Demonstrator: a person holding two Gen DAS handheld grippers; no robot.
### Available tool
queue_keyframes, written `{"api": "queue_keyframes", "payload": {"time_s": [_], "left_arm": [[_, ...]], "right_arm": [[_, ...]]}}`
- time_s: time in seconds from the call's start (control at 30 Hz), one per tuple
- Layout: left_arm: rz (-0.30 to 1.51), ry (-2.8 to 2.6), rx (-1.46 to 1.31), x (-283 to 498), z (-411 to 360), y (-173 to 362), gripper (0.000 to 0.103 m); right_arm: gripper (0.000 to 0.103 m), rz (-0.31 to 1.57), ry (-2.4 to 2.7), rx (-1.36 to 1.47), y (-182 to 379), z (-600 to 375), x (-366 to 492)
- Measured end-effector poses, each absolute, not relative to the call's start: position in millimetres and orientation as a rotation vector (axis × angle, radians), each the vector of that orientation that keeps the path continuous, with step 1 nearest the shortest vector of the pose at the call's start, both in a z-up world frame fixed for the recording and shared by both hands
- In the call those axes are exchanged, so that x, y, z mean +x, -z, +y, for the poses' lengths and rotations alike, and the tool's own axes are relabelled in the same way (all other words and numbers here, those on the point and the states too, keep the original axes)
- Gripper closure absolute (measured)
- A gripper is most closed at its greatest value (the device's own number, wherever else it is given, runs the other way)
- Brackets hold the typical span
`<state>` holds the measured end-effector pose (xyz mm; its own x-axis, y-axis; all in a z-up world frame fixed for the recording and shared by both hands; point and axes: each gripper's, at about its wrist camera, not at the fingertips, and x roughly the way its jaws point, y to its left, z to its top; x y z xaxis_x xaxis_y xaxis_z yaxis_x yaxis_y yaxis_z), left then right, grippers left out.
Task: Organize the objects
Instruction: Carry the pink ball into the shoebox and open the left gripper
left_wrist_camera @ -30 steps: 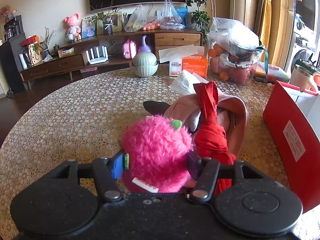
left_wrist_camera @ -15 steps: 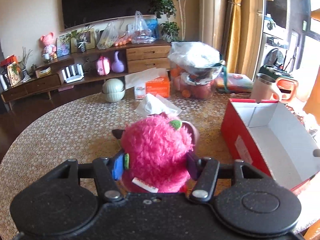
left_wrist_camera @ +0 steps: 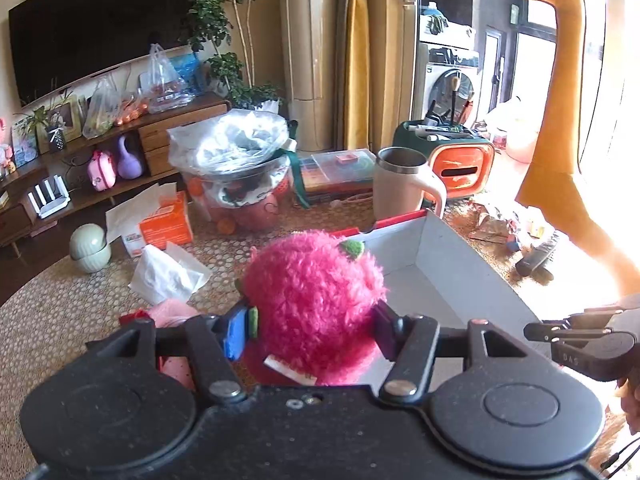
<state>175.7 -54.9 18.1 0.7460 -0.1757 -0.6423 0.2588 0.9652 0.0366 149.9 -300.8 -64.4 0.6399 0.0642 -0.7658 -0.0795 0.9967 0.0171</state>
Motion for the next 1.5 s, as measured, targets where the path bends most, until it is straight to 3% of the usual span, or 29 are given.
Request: {"api": "queue_keyframes", "payload": {"time_s": [0.47, 0.9, 1.5], "left_arm": [[0.846, 0.285, 0.274, 248.2, -154.0, 40.0, 0.043], [1.003, 0.228, 0.333, 289.8, -178.5, 96.0, 0.041], [0.963, 0.254, 0.244, 280.5, -161.4, 79.3, 0.018]], "right_arm": [[0.102, 0.887, -0.101, 0.002, 64.3, -307.1, 154.8], [0.102, 0.896, -0.113, 0.003, 63.8, -307.1, 156.5], [0.102, 0.903, -0.103, -0.008, 63.8, -305.1, 156.4]]}}
